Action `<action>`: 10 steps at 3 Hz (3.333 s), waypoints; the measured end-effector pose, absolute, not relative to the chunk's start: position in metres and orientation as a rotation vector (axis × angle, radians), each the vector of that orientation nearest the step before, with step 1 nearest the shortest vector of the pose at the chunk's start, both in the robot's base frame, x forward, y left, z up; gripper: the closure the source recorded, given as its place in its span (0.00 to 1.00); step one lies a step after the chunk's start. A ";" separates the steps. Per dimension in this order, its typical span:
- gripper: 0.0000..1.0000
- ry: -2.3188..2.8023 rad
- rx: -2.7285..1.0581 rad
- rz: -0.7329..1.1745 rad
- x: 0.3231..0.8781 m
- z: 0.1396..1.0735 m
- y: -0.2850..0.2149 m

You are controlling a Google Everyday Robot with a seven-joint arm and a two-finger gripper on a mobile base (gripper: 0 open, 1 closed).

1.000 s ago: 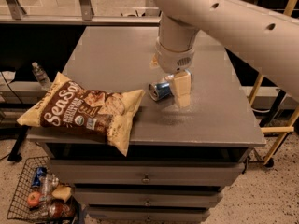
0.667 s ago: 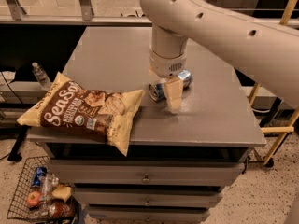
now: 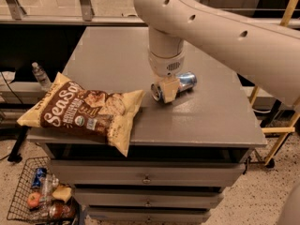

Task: Place redbull can upright

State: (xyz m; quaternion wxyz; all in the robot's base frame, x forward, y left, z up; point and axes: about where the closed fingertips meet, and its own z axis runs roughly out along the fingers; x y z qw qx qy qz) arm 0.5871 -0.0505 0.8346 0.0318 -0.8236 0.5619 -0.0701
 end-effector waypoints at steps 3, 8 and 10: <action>1.00 1.755 -2.240 0.024 0.586 0.933 -0.081; 1.00 1.702 -1.217 0.821 0.570 0.969 -0.092; 1.00 1.553 -1.070 0.815 0.580 0.948 -0.090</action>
Offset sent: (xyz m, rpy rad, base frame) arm -0.0077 -0.0288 0.1244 0.2810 0.0228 -0.1062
